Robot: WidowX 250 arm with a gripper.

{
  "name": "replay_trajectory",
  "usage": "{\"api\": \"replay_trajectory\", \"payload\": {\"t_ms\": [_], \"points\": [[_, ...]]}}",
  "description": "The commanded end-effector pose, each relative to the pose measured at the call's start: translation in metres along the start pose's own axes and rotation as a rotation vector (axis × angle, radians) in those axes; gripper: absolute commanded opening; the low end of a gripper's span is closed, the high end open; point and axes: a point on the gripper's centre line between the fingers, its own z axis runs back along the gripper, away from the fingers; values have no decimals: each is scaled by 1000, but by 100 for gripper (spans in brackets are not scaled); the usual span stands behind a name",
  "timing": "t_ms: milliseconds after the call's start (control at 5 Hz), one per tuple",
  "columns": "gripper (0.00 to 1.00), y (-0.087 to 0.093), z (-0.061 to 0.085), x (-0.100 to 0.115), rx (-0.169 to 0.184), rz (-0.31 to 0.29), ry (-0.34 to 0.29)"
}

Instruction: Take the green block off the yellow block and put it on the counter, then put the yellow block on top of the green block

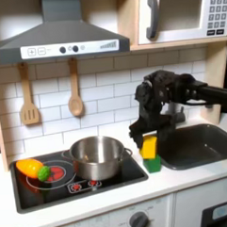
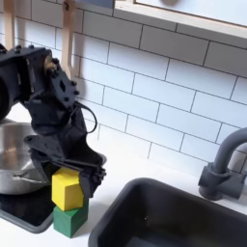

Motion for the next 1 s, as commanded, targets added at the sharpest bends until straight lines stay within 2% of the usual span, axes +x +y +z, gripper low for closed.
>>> {"api": "replay_trajectory", "payload": {"t_ms": [0, 800], "points": [[100, -1, 6, 7, -9, 15, -14], [100, -4, 17, 28, -22, 35, -57]]}}
